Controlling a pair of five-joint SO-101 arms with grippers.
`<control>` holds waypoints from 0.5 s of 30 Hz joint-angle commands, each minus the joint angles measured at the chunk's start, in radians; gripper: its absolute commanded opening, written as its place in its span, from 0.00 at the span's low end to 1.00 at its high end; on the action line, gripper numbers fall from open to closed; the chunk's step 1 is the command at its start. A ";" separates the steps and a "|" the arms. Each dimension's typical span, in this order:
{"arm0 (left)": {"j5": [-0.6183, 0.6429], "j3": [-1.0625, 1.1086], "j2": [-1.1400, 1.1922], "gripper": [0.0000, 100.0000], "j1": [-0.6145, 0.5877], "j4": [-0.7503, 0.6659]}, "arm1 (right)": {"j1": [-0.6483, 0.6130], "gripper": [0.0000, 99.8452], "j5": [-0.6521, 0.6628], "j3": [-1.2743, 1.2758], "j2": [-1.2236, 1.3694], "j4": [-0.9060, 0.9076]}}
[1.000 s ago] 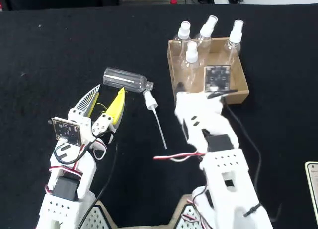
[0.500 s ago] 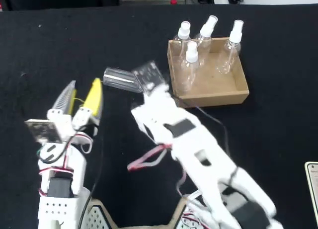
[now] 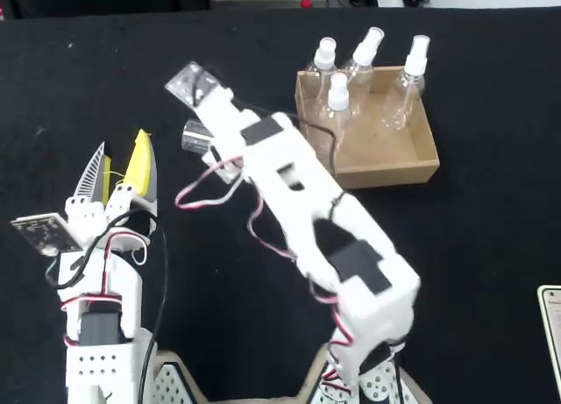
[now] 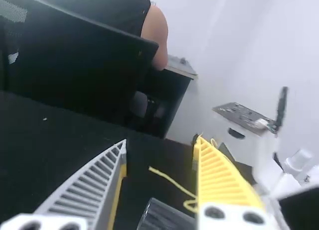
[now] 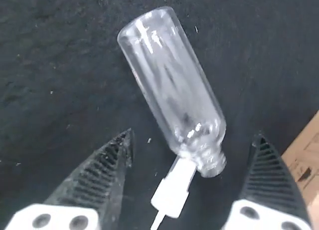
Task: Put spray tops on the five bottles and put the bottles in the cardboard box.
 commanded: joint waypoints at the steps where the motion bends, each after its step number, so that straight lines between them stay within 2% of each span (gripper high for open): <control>1: 0.008 0.021 0.020 0.21 0.022 -0.052 | 0.000 0.33 0.071 -0.220 0.082 0.064; 8: 0.008 0.016 0.052 0.21 0.028 -0.057 | 0.026 0.33 0.213 -0.386 0.278 0.069; 15: 0.008 0.013 0.054 0.21 0.024 -0.058 | 0.021 0.33 0.226 -0.437 0.360 0.101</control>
